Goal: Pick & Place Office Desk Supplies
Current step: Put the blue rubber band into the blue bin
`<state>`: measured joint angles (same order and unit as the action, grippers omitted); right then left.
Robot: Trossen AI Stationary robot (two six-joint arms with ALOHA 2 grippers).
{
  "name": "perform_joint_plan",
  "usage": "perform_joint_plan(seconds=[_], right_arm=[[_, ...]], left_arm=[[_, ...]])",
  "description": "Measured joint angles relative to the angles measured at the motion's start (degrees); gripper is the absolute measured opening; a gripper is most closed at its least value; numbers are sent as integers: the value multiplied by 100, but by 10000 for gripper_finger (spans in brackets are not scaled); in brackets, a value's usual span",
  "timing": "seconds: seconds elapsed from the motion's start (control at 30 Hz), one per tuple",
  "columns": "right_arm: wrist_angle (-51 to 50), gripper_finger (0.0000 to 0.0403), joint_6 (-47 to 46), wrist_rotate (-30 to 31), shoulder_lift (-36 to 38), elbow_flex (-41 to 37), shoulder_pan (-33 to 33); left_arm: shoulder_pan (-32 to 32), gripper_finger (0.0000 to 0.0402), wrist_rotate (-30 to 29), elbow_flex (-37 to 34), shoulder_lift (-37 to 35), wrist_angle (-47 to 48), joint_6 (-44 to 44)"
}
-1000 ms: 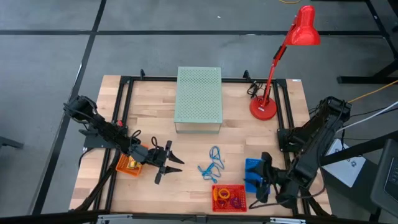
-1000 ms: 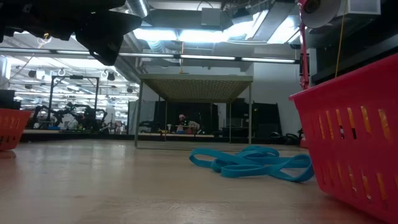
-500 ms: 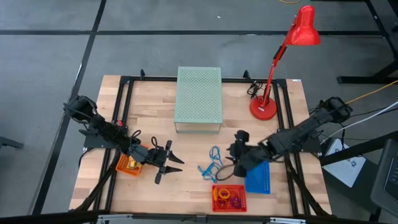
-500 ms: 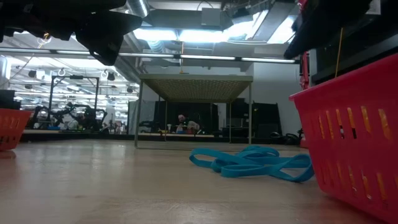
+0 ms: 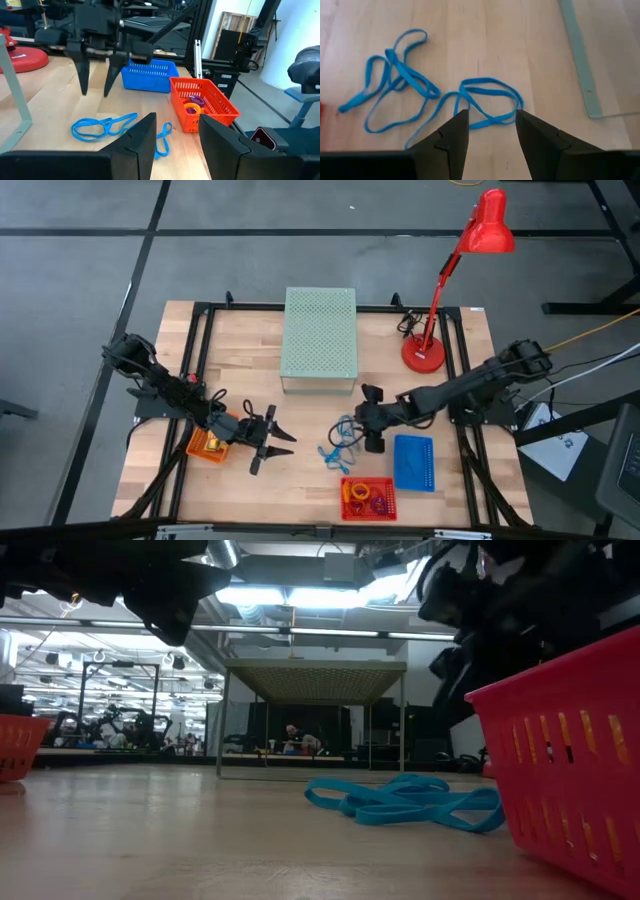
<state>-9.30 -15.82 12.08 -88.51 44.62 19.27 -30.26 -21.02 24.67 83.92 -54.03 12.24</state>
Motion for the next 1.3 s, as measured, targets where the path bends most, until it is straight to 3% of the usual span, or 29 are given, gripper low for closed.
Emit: perform_joint_plan(seconds=[0.47,1.3], right_arm=[[601,165,303,-291,-794,-2,-36],[839,165,584,-574,-860,0,-331]], left_arm=[[0,143,-54,0,0,25,-15],[0,143,-100,0,0,25,-45]])
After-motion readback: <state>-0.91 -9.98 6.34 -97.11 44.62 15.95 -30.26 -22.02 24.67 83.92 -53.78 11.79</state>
